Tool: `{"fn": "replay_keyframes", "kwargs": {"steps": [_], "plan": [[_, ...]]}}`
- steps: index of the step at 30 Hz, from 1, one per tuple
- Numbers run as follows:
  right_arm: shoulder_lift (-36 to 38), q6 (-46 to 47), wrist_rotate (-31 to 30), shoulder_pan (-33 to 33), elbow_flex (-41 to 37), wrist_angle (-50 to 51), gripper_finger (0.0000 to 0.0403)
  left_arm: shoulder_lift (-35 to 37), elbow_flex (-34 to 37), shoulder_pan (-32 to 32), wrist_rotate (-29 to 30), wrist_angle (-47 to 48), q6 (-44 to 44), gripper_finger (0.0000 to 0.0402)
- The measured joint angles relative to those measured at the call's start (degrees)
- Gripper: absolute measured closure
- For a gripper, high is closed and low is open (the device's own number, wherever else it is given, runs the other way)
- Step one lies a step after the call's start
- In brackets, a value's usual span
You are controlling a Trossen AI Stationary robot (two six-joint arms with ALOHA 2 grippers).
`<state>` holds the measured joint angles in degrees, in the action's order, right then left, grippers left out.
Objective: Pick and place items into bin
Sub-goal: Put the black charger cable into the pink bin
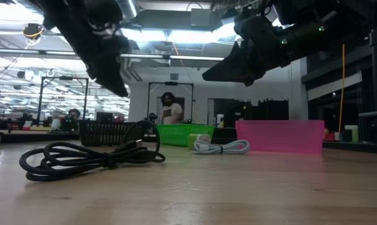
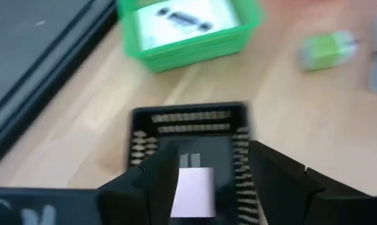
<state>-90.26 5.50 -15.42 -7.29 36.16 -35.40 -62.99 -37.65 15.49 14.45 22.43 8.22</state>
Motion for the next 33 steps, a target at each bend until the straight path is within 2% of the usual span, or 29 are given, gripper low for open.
{"fn": "replay_keyframes", "kwargs": {"steps": [6,10,12,19,24,27,33], "plan": [[0.00,0.00,0.00,0.00,0.00,0.09,0.0398,4.16,0.00,-4.39,-9.60,0.05,0.03,0.0228],[0.00,0.00,0.00,0.00,0.00,0.11,0.0398,4.62,0.00,-9.80,-10.78,0.02,2.98,0.0231],[0.00,0.00,0.00,0.00,0.00,0.11,0.0398,4.50,0.00,-13.02,-9.44,0.00,5.39,0.0231],[0.00,0.00,0.00,0.00,0.00,0.18,0.0398,2.18,0.00,-25.89,0.80,-2.96,13.95,0.0231],[0.00,-1.37,0.00,0.00,0.00,1.16,0.0398,-1.48,-1.82,-34.34,4.26,-5.40,19.07,0.0231],[0.00,-2.56,0.00,0.09,0.00,1.13,0.0398,-5.16,-4.60,-37.61,6.59,-4.58,21.83,0.0231],[0.00,-2.97,0.00,0.61,0.00,1.15,0.0398,-13.95,-12.60,-40.74,6.87,3.65,29.59,0.0231]]}}
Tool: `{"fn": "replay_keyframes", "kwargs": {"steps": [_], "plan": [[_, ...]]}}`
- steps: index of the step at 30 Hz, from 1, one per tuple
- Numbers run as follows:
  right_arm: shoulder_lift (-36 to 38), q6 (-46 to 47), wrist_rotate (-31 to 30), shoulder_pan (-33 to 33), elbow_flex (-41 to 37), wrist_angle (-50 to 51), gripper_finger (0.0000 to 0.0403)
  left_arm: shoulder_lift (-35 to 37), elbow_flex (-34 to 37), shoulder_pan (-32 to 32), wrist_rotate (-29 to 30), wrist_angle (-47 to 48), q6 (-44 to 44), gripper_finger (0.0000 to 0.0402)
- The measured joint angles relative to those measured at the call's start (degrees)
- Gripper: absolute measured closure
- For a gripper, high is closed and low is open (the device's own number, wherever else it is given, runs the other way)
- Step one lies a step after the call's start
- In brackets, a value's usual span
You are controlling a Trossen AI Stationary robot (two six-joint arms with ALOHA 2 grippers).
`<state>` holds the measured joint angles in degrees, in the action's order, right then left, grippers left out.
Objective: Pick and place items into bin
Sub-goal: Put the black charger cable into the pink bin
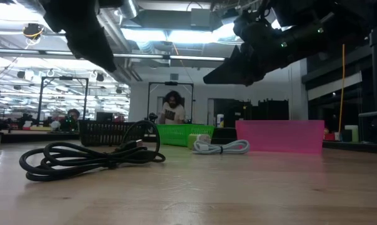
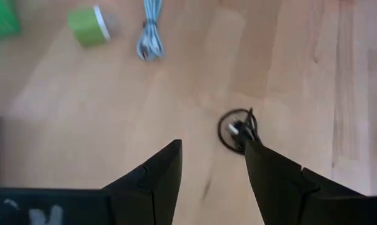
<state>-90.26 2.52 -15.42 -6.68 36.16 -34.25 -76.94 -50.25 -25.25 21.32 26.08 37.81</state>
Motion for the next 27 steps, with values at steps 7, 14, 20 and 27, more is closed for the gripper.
{"fn": "replay_keyframes", "kwargs": {"steps": [7,14,20,27], "plan": [[0.00,0.16,-0.02,1.29,0.00,2.20,0.0398,-7.87,-8.26,-3.64,-4.06,5.05,13.07,0.0231],[0.00,1.71,-0.02,1.60,0.00,3.23,0.0398,-17.51,-14.44,-5.58,-8.09,5.32,19.90,0.0231],[0.00,1.80,-0.02,1.60,0.00,2.03,0.0398,-26.53,-18.11,-5.36,-12.97,5.06,21.61,0.0231],[0.00,4.87,-0.02,1.60,0.00,1.85,0.0398,-31.76,-19.83,-5.36,-12.08,4.87,23.36,0.0231]]}}
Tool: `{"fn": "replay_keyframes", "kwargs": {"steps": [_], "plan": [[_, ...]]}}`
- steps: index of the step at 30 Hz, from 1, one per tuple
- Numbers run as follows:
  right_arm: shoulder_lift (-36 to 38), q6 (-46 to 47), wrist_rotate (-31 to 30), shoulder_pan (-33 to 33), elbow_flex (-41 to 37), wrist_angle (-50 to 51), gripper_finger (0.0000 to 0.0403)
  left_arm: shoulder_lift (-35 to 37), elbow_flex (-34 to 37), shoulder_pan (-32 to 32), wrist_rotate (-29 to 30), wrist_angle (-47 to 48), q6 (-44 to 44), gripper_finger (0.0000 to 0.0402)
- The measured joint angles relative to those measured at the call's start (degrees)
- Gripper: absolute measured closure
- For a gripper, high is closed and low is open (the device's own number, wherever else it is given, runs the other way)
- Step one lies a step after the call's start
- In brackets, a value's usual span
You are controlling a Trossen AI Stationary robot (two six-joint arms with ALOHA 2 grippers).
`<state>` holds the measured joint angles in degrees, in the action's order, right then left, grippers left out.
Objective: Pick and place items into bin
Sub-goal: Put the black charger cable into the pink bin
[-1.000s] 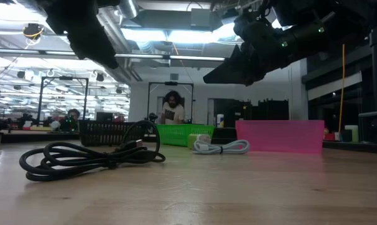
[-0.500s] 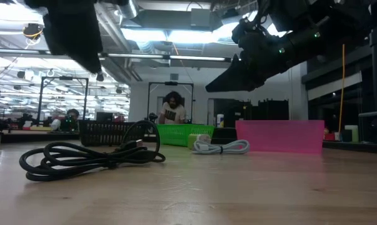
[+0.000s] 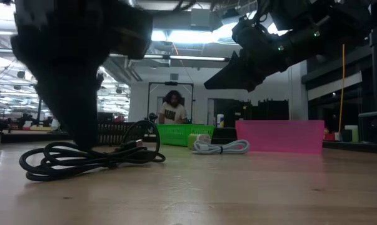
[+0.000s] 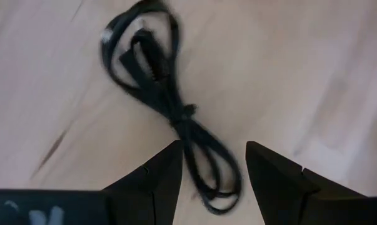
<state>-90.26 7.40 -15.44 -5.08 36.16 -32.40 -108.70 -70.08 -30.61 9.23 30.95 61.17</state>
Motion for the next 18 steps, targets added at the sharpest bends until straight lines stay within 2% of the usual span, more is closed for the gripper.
{"fn": "replay_keyframes", "kwargs": {"steps": [7,10,13,18], "plan": [[0.00,1.52,0.02,-0.02,0.00,0.02,0.0398,-3.92,-0.24,-0.01,1.71,0.36,2.51,0.0231],[0.00,2.99,0.02,-0.27,0.00,0.20,0.0398,-5.13,-0.34,0.00,0.95,1.15,-0.15,0.0237],[0.00,3.07,0.01,-0.98,0.00,0.53,0.0398,-5.23,-0.34,-0.48,1.32,2.07,-2.57,0.0265],[0.00,2.78,0.09,-1.77,0.00,0.44,0.0398,-3.50,0.01,-1.03,1.60,3.19,-5.58,0.0348]]}}
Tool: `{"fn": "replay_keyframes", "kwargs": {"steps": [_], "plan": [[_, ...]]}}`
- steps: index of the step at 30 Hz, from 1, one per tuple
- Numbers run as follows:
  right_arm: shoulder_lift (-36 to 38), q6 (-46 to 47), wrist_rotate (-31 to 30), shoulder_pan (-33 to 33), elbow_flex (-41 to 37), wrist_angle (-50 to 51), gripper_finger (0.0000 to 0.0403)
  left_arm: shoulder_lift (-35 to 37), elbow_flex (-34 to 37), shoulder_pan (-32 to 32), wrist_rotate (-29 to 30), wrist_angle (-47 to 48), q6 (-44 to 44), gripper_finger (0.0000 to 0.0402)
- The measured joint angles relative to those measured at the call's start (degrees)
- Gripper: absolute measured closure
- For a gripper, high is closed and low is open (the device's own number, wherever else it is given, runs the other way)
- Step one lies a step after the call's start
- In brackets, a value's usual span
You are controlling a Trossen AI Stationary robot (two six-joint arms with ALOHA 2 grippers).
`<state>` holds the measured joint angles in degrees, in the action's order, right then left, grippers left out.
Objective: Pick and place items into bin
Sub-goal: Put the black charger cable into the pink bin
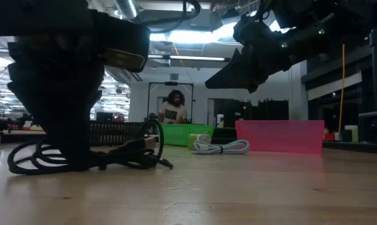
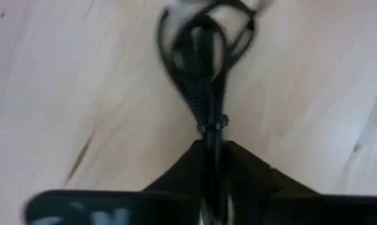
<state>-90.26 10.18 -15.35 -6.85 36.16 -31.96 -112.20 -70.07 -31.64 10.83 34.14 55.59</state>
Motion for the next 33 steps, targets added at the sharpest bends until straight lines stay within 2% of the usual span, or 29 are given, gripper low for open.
{"fn": "replay_keyframes", "kwargs": {"steps": [3,7,20,26,33], "plan": [[0.00,-0.14,-0.03,0.04,0.00,-0.07,0.0398,1.29,0.22,-0.56,-1.93,0.34,-4.26,0.0386],[0.00,-0.14,-0.02,0.04,0.00,-0.12,0.0398,3.93,0.36,-1.53,-2.61,1.37,-9.58,0.0383],[0.00,-0.14,-0.04,0.04,0.00,-0.43,0.0398,15.48,3.49,-2.77,6.78,2.24,-17.52,0.0386],[0.00,-0.14,-0.04,0.04,0.00,-0.45,0.0398,20.78,9.63,-2.73,8.25,-2.42,-18.73,0.0386],[0.00,-0.14,-0.04,0.04,0.00,-0.54,0.0398,28.50,19.63,-2.70,13.67,-13.02,-21.79,0.0386]]}}
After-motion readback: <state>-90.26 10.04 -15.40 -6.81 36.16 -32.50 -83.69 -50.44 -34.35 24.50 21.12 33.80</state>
